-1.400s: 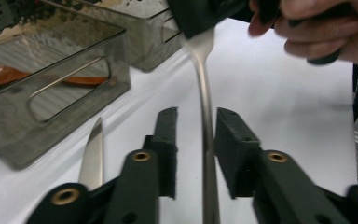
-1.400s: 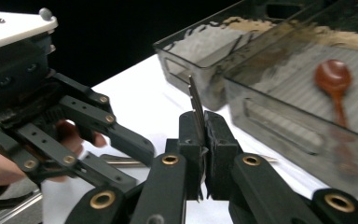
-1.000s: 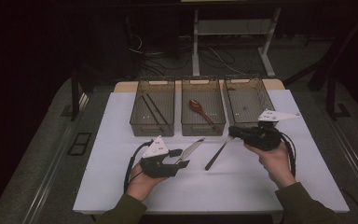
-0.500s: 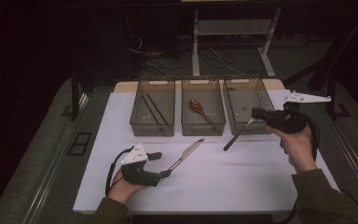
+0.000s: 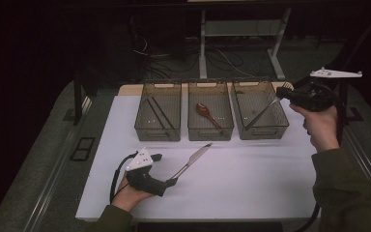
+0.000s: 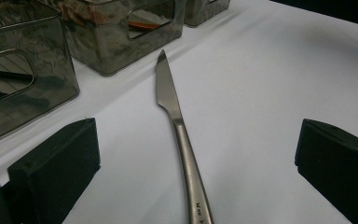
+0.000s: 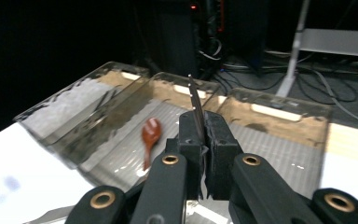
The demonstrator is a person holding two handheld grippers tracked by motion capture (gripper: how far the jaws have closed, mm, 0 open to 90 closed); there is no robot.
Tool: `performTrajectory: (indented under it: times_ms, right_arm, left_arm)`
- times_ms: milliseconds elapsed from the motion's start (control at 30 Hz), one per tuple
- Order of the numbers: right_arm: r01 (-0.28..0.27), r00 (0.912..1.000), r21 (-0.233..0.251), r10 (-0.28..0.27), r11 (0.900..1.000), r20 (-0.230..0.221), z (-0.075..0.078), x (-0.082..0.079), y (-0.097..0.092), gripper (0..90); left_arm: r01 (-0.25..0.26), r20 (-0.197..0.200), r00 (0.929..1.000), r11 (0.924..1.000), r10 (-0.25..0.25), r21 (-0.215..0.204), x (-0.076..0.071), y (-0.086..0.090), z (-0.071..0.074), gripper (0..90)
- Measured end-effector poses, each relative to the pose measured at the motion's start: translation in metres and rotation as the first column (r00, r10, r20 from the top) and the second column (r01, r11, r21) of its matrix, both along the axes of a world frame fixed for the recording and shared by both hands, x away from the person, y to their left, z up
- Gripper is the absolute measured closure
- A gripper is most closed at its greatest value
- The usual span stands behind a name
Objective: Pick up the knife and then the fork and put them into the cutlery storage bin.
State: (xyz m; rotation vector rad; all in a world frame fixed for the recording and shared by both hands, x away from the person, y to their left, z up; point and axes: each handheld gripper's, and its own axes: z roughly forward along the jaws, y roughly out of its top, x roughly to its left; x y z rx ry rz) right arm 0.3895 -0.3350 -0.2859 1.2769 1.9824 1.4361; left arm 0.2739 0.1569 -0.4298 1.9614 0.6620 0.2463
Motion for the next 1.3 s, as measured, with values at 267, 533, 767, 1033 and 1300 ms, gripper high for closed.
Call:
performTrajectory:
  times_ms: [267, 533, 767, 1033, 1300]
  right_arm:
    - [0.065, 0.9974, -0.035, -0.066, 0.9973, -0.029, 0.0, 0.028, -0.01, 85.5]
    - [0.054, 0.9911, -0.075, -0.063, 0.9957, -0.117, -0.027, 0.053, 0.003, 85.5]
    - [0.044, 0.9771, -0.098, -0.063, 0.9942, -0.203, -0.052, 0.064, 0.004, 85.5]
    - [0.026, 0.964, -0.086, -0.047, 0.996, -0.262, -0.067, 0.071, -0.001, 84.8]
    - [0.041, 0.9577, -0.18, -0.09, 0.9829, -0.273, -0.08, 0.078, -0.003, 76.1]
  left_arm:
    - [0.015, -0.003, 0.9999, 0.9999, -0.015, 0.005, 0.0, -0.002, -0.001, 0.0]
    - [0.02, -0.001, 0.9998, 0.9998, -0.02, 0.003, 0.001, -0.002, -0.001, 0.0]
    - [0.023, -0.001, 0.9997, 0.9997, -0.023, 0.002, 0.001, -0.002, -0.001, 0.0]
    - [0.031, -0.007, 0.9995, 0.9995, -0.031, 0.001, 0.001, -0.004, -0.002, 0.0]
    - [0.032, -0.003, 0.9995, 0.9995, -0.032, 0.004, 0.001, -0.005, -0.002, 0.0]
